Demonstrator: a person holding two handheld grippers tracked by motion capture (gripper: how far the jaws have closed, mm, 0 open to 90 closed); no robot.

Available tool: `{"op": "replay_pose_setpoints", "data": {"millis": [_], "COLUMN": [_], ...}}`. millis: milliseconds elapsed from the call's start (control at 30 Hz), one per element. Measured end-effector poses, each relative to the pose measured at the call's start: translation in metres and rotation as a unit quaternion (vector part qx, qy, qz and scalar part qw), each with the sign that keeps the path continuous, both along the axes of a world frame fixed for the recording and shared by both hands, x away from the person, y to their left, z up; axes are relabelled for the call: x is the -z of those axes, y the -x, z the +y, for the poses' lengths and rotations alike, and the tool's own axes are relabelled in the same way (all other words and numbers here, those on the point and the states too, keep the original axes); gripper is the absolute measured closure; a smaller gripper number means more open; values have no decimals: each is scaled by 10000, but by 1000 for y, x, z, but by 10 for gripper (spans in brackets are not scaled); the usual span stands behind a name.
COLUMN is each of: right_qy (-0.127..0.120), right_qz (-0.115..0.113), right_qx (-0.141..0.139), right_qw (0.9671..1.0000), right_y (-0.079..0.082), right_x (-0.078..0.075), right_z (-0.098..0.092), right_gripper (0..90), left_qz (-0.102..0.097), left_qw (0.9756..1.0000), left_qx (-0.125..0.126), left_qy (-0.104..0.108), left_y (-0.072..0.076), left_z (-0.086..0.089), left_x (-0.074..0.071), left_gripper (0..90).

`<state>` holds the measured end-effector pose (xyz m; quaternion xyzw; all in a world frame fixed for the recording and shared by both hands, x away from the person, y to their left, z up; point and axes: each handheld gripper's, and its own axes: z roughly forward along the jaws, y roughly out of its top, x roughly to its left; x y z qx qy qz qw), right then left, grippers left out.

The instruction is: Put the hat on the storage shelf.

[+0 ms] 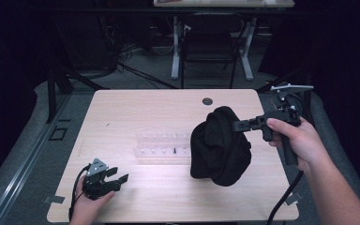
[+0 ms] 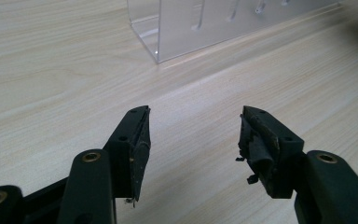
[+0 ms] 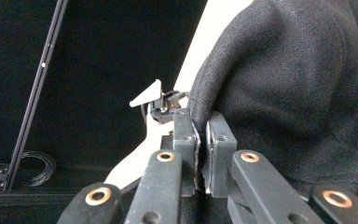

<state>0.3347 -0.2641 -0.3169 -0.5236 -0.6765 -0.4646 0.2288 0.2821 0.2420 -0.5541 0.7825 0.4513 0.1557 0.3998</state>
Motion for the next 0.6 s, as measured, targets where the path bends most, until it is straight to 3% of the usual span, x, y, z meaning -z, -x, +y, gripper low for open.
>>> {"op": "replay_pose_setpoints", "data": {"millis": [600], "right_qy": [-55], "right_qz": [-103], "right_qx": [62], "right_qw": [9999], "right_y": [-23], "right_x": [-19], "right_z": [26], "right_gripper": [850], "left_qz": [-32], "left_qw": [10000], "left_qx": [23], "left_qy": [34], "left_y": [0], "left_z": [-1], "left_x": [0], "left_gripper": [435]}}
